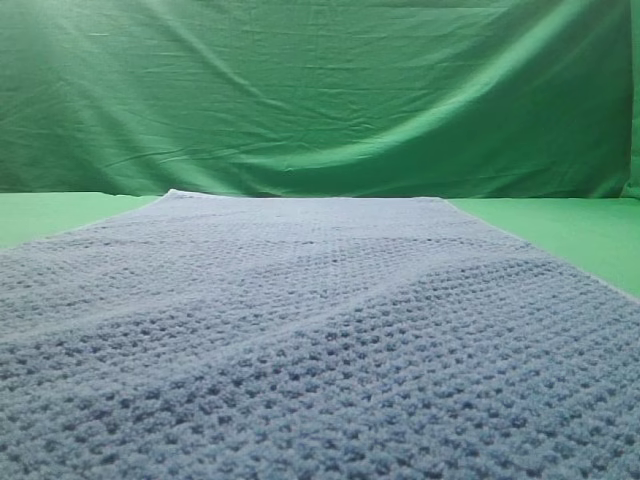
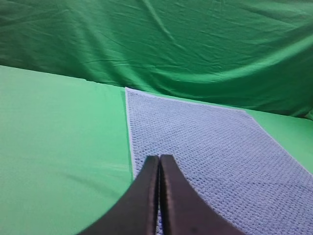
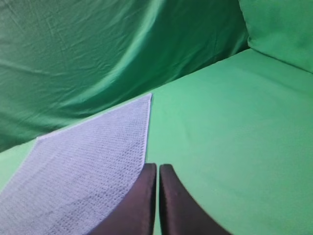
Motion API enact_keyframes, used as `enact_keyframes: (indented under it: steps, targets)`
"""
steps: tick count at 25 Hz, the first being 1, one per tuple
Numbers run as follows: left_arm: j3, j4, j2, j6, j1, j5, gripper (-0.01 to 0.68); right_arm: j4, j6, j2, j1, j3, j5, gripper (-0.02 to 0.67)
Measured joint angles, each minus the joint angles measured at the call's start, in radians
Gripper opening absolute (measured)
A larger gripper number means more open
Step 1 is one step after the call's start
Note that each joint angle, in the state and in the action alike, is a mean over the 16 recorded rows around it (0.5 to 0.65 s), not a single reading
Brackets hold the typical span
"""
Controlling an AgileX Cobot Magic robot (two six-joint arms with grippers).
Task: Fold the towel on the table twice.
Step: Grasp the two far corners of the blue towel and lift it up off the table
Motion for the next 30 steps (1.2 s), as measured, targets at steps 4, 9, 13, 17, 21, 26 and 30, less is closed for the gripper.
enact_keyframes:
  steps: [4, 9, 13, 17, 21, 26, 30]
  targets:
    - [-0.007, -0.043, 0.0, -0.004, 0.0, -0.06, 0.0, 0.093, 0.004, 0.0, 0.0, -0.006, -0.057, 0.0]
    - [-0.058, -0.06, 0.0, -0.008, 0.0, -0.096, 0.0, 0.156, 0.011, 0.003, 0.0, -0.054, -0.096, 0.0]
    - [-0.119, -0.071, 0.0, -0.012, 0.0, -0.116, 0.0, 0.192, 0.016, 0.011, 0.0, -0.112, -0.134, 0.0]
    - [-0.182, -0.077, 0.0, -0.014, 0.0, -0.118, 0.0, 0.225, 0.021, 0.021, 0.0, -0.171, -0.174, 0.0]
    - [-0.232, -0.08, -0.001, -0.014, 0.0, -0.111, 0.0, 0.236, 0.024, 0.031, 0.0, -0.221, -0.207, 0.0]
    - [-0.278, -0.079, 0.02, -0.014, 0.0, -0.055, 0.0, 0.24, -0.009, 0.063, 0.0, -0.271, -0.214, 0.0]
    - [-0.332, -0.067, 0.09, -0.014, 0.0, 0.039, 0.0, 0.238, -0.095, 0.138, 0.0, -0.341, -0.148, 0.0]
